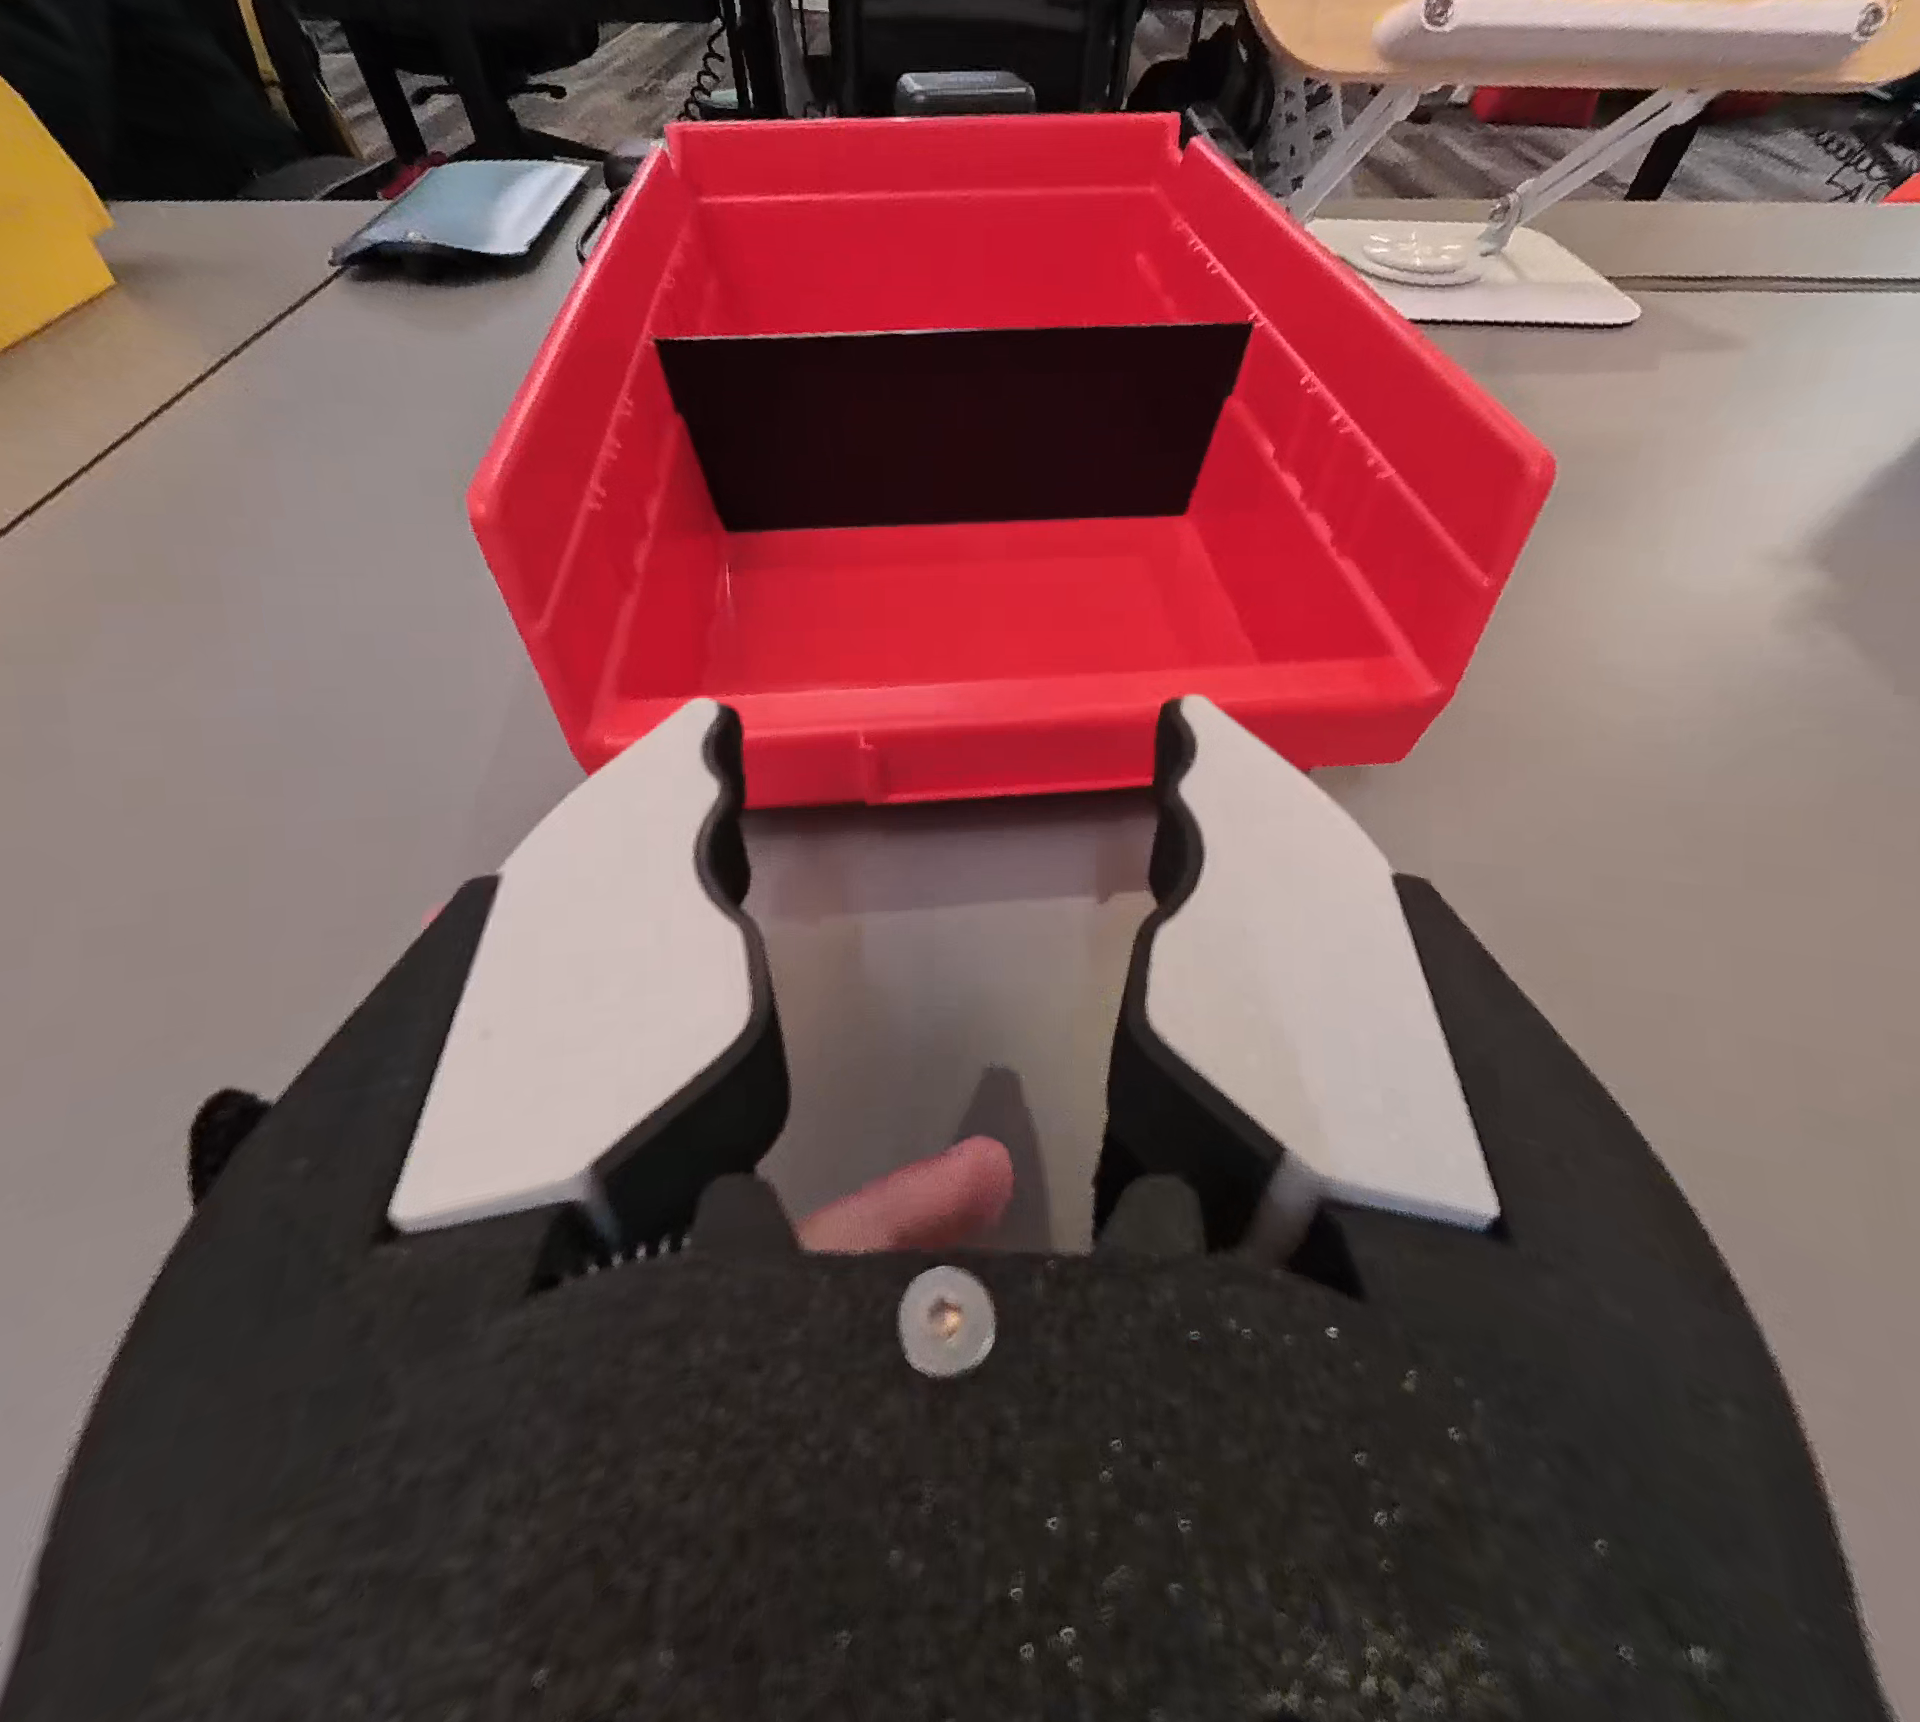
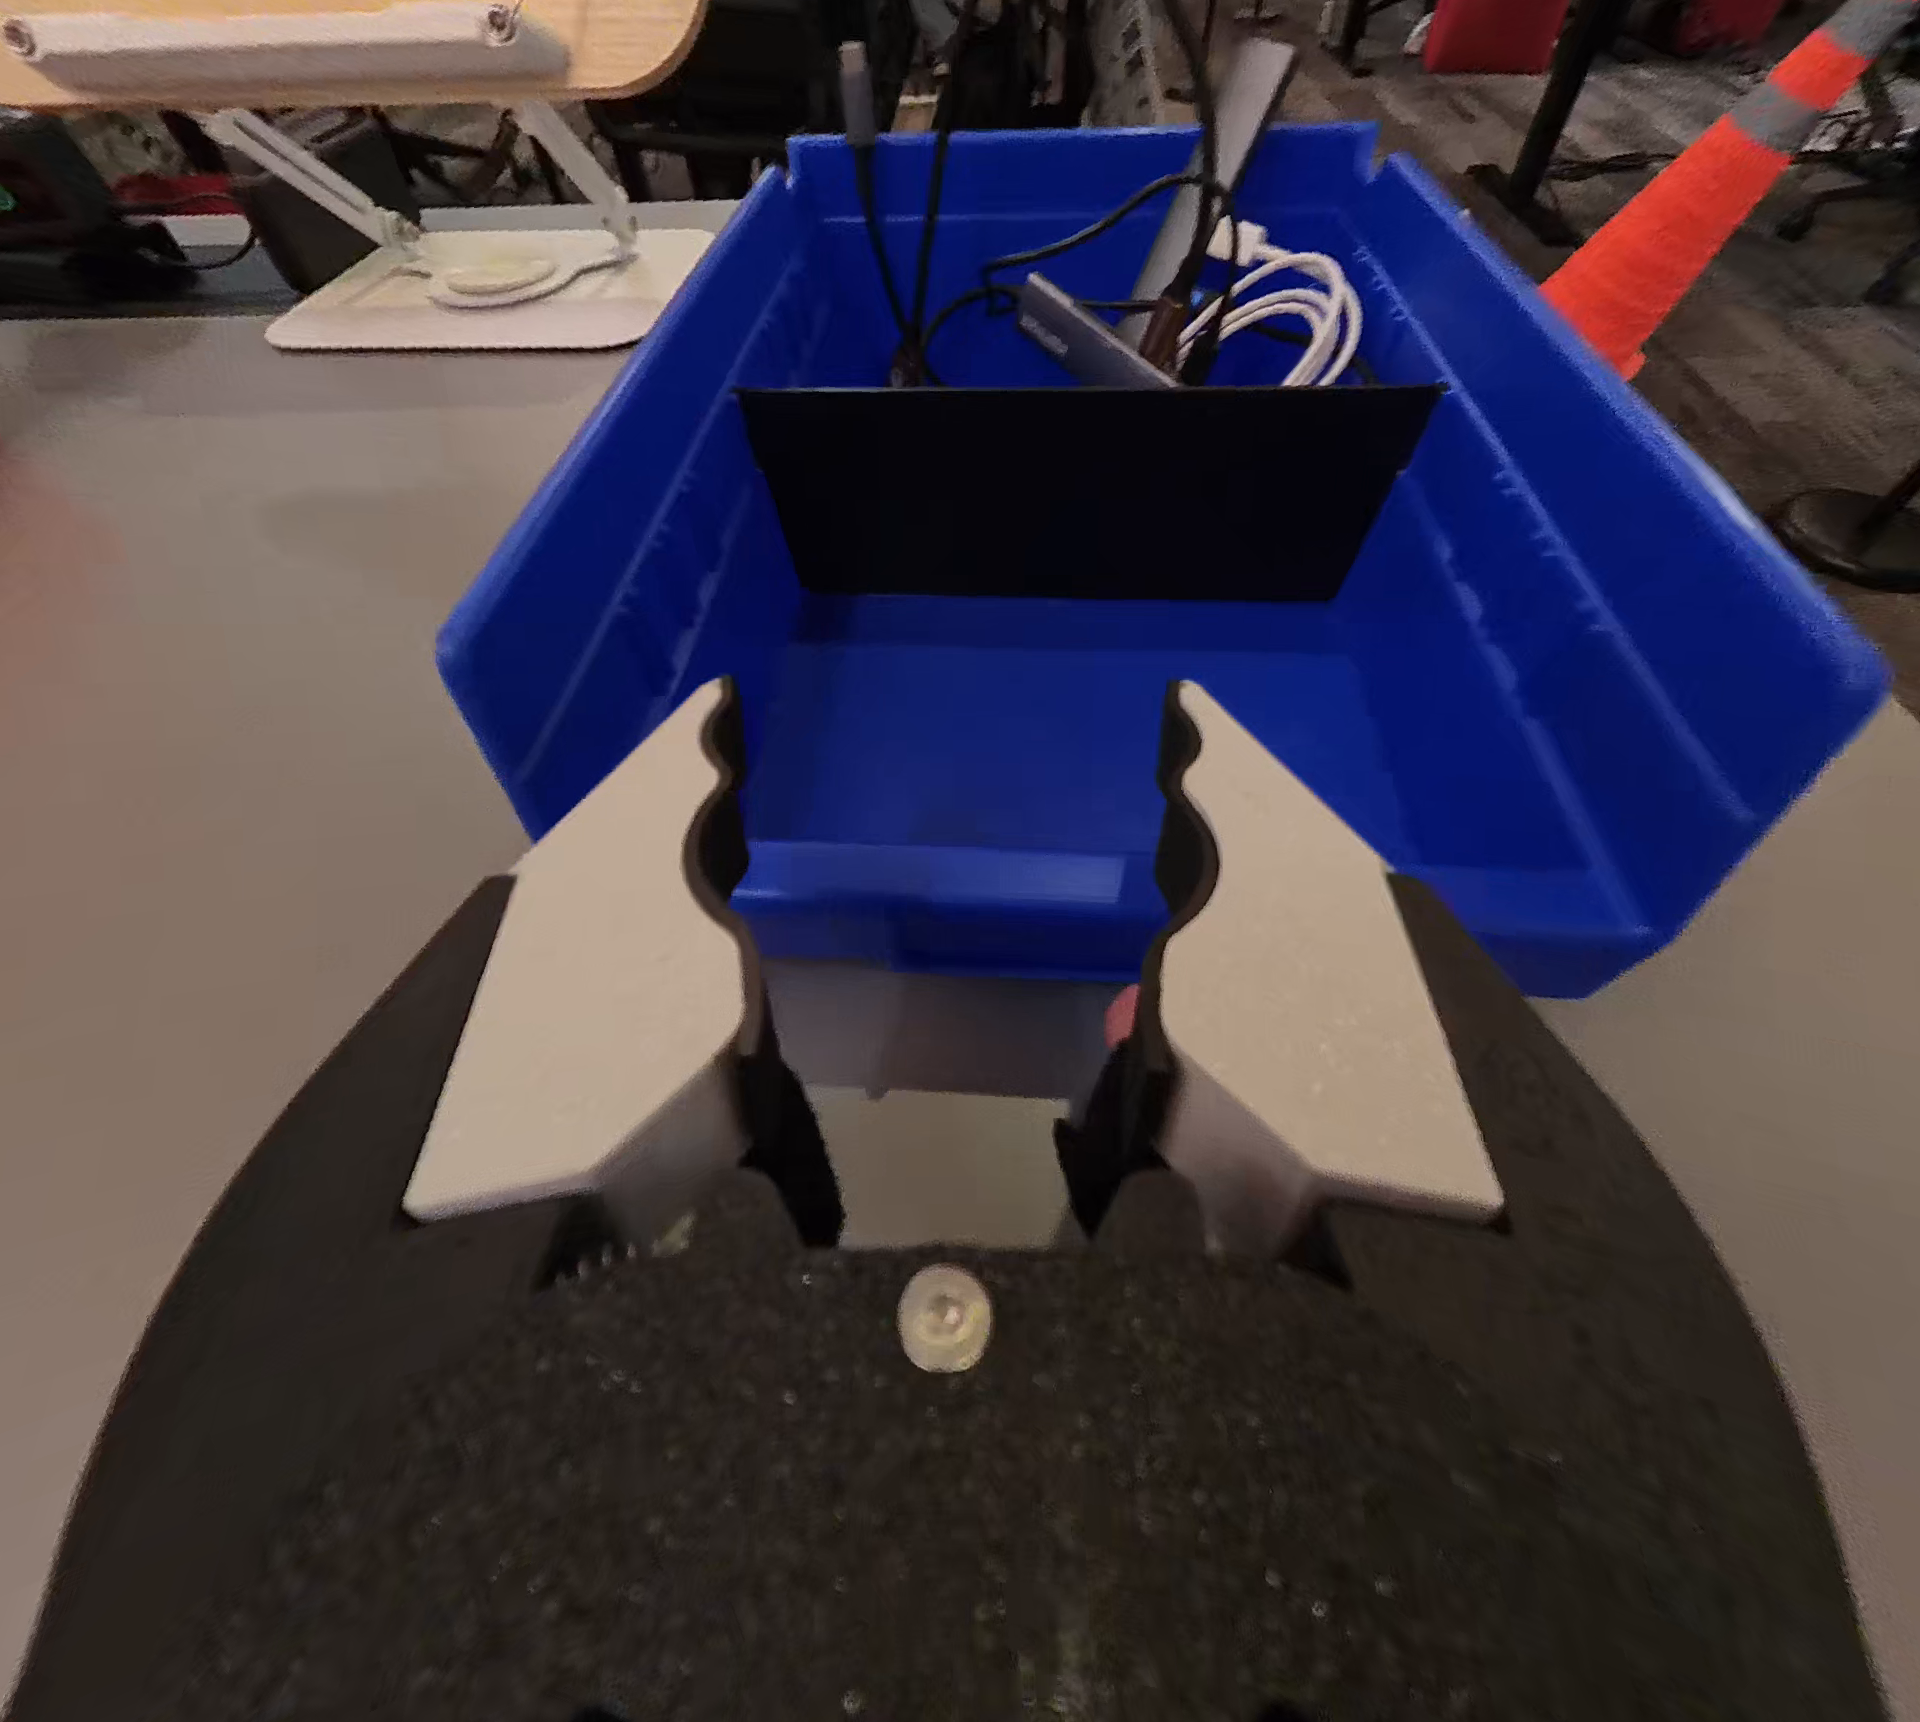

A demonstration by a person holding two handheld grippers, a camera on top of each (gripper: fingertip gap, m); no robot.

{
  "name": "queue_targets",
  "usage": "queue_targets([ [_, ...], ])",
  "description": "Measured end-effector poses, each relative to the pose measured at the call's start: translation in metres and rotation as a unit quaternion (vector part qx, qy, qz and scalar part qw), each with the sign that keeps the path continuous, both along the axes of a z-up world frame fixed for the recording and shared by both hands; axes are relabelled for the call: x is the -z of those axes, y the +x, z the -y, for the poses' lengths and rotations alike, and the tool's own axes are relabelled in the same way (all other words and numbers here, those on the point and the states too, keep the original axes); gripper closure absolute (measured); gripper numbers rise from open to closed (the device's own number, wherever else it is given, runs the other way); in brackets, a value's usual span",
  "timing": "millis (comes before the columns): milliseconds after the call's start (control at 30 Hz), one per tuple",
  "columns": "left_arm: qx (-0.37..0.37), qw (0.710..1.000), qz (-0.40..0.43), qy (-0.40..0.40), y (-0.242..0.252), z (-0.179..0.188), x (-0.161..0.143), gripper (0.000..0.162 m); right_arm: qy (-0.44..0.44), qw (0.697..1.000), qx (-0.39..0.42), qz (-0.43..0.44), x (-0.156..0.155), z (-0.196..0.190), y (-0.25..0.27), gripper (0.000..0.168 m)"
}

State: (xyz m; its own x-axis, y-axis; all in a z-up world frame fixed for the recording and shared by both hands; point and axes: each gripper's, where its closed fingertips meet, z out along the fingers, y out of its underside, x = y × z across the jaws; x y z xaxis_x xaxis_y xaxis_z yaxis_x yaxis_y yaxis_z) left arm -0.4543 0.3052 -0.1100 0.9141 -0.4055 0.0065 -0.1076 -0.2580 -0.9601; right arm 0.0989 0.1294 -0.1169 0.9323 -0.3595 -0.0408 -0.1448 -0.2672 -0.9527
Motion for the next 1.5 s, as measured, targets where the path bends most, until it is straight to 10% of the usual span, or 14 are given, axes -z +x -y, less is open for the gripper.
queue_targets([
  [933, 0.025, 0.999, -0.037, 0.012, 0.013, -0.004, 0.006, 0.092, -0.001, 0.997, -0.068, 0.029, -0.001, -0.012, -0.026, 0.084],
  [1067, 0.032, 0.996, -0.023, 0.076, 0.025, -0.001, -0.024, 0.094, 0.049, 0.993, -0.079, 0.073, -0.024, -0.014, -0.057, 0.120],
  [1133, 0.055, 0.990, -0.013, 0.127, 0.042, 0.007, -0.044, 0.098, 0.051, 0.989, -0.114, 0.079, -0.026, -0.019, -0.079, 0.090],
  [1500, 0.241, 0.966, -0.032, 0.085, 0.145, 0.058, -0.020, 0.112, 0.019, 0.990, -0.138, 0.014, 0.002, -0.060, -0.122, 0.069],
])
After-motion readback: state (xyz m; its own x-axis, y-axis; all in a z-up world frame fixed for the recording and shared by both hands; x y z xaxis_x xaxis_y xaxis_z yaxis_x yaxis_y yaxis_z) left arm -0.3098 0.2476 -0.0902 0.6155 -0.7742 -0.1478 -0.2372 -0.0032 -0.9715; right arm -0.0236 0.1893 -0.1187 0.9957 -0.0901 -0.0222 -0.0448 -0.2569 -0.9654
